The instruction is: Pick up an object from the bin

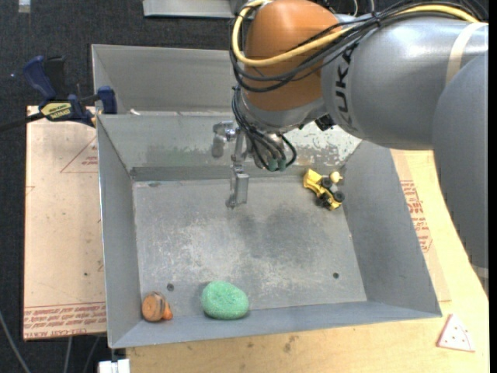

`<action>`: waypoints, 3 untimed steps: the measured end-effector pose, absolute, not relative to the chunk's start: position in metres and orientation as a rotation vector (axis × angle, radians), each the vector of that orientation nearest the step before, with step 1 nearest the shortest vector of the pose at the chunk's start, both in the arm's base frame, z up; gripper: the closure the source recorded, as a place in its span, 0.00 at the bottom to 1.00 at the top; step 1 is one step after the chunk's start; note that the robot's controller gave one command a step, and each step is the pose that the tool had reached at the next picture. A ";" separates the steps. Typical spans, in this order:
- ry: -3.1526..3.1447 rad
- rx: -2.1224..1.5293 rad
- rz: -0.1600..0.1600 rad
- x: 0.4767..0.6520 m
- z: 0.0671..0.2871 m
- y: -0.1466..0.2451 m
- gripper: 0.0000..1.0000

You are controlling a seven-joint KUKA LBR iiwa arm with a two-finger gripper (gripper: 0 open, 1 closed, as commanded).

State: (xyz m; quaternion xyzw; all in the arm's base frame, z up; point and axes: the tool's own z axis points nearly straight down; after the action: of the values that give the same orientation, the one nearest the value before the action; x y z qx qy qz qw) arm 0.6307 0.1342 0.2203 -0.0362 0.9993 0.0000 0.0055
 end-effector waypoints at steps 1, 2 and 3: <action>3.139 -0.126 0.007 0.634 0.194 0.157 0.00; 3.110 0.442 0.001 0.626 0.199 0.138 0.00; 3.071 0.656 0.002 0.620 0.181 0.131 0.00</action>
Offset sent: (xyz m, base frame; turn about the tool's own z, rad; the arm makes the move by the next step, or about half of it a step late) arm -0.0141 -0.0065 -0.0148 0.5186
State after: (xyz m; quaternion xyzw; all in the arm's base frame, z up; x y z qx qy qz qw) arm 0.6200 0.1313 0.1810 0.2089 0.9779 0.0007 0.0008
